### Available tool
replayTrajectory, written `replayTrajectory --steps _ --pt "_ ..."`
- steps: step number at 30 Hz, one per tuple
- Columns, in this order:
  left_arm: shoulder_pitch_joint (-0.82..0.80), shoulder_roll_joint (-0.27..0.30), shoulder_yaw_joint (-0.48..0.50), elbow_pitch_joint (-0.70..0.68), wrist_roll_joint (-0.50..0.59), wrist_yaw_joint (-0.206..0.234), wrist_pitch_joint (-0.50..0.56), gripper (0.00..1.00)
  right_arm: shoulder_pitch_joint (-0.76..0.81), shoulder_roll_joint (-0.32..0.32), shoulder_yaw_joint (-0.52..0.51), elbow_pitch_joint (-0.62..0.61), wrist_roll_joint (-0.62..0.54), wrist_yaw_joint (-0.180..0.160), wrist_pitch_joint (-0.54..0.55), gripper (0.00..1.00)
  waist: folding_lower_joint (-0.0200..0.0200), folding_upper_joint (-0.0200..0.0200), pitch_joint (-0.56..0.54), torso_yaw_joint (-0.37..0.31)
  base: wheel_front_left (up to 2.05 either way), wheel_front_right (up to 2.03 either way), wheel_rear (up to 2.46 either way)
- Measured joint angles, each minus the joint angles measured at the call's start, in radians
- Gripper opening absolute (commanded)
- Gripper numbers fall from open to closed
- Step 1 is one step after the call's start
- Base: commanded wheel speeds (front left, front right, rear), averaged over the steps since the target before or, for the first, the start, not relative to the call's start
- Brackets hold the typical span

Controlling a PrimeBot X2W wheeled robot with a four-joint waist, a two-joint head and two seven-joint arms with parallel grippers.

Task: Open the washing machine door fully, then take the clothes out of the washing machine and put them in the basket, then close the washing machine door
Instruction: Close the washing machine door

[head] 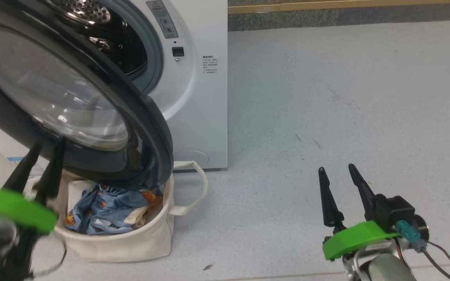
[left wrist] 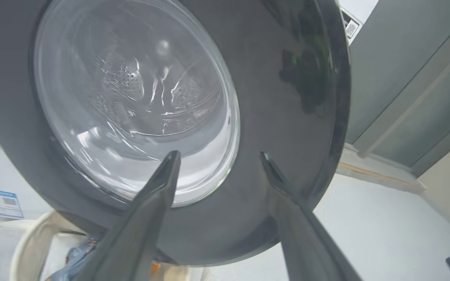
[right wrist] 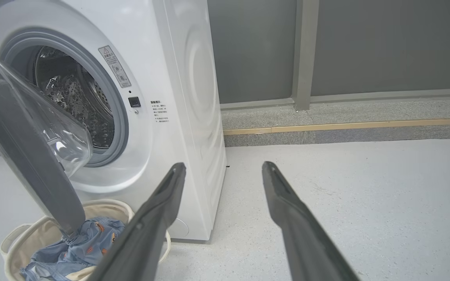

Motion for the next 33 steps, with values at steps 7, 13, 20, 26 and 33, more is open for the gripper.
replayTrajectory --steps 7,13,20,26,33 --pt "0.129 0.095 -0.057 0.072 0.203 -0.001 -0.257 1.00 0.003 0.001 -0.018 -0.013 -0.002 0.000 0.000 1.00 0.0000 0.0000 -0.013 0.004 0.00 0.00 0.00" --pt "0.194 0.100 -0.002 0.162 0.292 0.000 -0.307 1.00 0.006 0.003 -0.021 -0.012 -0.010 0.000 0.000 1.00 0.0000 0.0000 -0.027 0.007 0.00 0.00 0.00" --pt "0.234 0.056 0.097 0.140 0.310 -0.001 -0.307 1.00 0.008 0.006 -0.023 -0.009 -0.017 0.000 0.000 1.00 0.0000 0.0000 -0.030 0.009 0.00 0.00 0.00" --pt "0.263 0.049 0.124 0.127 0.311 -0.001 -0.308 1.00 0.009 0.006 -0.027 -0.007 -0.017 0.000 0.000 1.00 0.0000 0.0000 -0.036 0.014 0.00 0.00 0.00" --pt "0.270 0.049 0.101 0.124 0.300 -0.001 -0.308 1.00 0.017 0.007 -0.027 -0.003 -0.017 0.000 0.000 1.00 0.0000 0.0000 -0.035 0.014 0.00 0.00 0.00"
